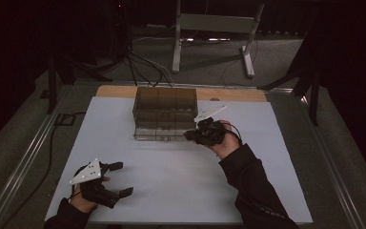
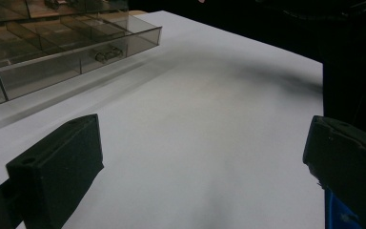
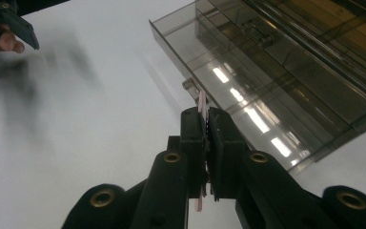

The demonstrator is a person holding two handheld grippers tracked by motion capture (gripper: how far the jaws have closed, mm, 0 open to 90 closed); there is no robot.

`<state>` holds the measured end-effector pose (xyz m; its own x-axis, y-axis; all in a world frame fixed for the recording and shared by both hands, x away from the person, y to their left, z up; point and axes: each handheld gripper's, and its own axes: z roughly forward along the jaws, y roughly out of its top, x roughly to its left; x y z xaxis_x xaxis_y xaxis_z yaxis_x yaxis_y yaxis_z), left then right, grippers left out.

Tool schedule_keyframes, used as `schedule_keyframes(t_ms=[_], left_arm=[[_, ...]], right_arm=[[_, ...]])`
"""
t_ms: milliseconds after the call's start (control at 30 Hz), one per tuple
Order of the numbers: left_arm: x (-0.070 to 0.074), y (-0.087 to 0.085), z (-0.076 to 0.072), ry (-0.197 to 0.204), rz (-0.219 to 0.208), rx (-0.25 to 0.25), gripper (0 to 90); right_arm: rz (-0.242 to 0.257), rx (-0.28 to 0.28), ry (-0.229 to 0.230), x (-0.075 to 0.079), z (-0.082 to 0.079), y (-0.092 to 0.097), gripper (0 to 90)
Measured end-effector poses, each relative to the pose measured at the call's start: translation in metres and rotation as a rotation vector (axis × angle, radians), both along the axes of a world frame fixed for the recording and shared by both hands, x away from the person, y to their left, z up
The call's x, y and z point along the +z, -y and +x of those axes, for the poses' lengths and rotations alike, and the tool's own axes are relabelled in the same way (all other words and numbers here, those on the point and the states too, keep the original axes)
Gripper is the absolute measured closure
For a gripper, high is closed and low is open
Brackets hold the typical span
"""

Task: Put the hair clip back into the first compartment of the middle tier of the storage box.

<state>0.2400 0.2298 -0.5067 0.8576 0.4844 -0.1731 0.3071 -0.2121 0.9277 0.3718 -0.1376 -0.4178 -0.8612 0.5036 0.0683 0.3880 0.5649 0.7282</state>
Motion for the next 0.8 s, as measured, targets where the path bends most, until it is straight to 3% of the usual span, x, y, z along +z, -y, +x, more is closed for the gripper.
schedule_keyframes(t_ms=[800], left_arm=[[0.0, 0.0, 0.0, 0.0, -0.003, -0.005, 0.5]], right_arm=[[0.005, 0.036, -0.008, 0.003, 0.013, -0.027, 85.0]])
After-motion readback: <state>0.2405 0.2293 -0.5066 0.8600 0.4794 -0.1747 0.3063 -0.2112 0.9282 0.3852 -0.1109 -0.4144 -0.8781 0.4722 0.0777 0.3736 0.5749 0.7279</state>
